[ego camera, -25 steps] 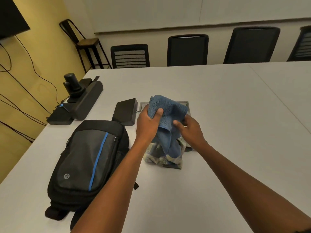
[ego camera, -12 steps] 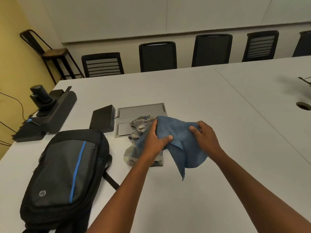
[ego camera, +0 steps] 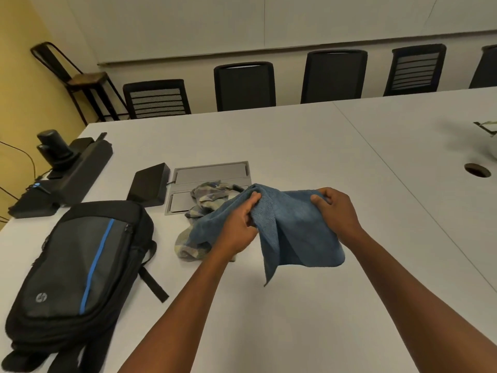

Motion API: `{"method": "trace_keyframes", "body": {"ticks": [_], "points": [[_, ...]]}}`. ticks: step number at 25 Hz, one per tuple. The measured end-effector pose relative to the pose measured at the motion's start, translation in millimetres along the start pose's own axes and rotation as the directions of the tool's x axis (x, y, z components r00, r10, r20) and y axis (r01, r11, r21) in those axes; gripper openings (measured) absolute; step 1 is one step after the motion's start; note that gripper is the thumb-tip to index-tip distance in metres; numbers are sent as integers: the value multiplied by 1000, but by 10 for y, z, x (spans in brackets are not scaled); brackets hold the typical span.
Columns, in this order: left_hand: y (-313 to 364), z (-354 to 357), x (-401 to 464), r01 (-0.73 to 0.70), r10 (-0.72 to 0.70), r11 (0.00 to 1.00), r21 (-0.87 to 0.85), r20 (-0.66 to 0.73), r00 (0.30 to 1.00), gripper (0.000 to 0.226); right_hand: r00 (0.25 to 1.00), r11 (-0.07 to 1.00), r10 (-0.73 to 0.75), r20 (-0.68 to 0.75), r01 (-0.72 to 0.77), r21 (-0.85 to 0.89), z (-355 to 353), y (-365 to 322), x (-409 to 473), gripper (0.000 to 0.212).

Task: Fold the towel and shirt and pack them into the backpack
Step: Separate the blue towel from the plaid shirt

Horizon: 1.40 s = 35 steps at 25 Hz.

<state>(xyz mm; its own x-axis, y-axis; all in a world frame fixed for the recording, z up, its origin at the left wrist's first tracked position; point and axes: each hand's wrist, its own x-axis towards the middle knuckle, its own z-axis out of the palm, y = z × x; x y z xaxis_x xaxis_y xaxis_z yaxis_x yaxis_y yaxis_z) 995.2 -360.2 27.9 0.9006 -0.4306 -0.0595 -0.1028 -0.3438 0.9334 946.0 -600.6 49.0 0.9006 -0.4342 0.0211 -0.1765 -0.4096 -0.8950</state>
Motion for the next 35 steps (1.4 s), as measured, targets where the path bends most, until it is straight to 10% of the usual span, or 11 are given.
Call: {"method": "trace_keyframes", "body": {"ticks": [6,11,16,21,28,35], "points": [[350,563,104,-66,241,911,407,-396,886,31,997,968,-61,39,68,-242,-403,305,316,11],[541,1076,363,-5,252,844,536,-389,886,19,939,914,-317,138,341,-222,-427,420,129,36],[709,1411,542,73,253,767,637,-405,878,21,944,923,-216,251,281,-262,-340,648,-59,57],[871,1501,613,-17,311,757,653,-338,888,18,980,926,-169,106,195,-324,-388,819,91,10],[531,1114,672,30,432,490,871,-273,860,27,968,864,-243,62,245,-440,-1070,756,536,9],[286,581,696,214,258,602,770,-440,860,23,953,777,-284,103,292,-558,-1424,571,939,8]]}}
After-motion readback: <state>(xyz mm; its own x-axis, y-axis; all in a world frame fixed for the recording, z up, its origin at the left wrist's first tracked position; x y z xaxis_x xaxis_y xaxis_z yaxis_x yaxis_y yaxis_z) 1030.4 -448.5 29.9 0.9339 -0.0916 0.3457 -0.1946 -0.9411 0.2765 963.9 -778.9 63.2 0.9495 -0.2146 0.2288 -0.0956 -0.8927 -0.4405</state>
